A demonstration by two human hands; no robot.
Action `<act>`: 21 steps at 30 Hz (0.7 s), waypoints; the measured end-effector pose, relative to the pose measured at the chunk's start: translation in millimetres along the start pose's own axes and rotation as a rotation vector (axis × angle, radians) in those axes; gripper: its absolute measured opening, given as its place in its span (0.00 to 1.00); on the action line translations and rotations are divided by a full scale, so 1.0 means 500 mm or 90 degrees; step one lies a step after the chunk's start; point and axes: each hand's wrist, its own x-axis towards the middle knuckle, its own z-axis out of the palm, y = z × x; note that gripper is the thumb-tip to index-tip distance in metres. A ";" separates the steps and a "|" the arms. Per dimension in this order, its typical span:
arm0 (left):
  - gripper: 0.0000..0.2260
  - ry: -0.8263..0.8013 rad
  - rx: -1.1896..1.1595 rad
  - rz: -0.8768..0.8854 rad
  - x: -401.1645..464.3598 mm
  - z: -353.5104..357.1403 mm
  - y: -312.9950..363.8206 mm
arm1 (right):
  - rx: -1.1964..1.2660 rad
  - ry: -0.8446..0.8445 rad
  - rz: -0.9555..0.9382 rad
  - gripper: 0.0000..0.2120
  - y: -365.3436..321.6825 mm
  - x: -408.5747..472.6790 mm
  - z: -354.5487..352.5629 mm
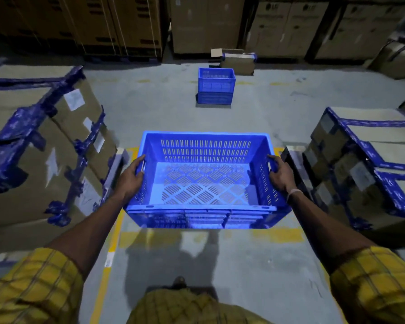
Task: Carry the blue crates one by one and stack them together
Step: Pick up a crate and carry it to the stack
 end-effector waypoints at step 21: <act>0.27 -0.011 0.023 0.022 1.046 0.184 0.162 | 0.004 0.040 0.039 0.27 -0.121 0.978 0.035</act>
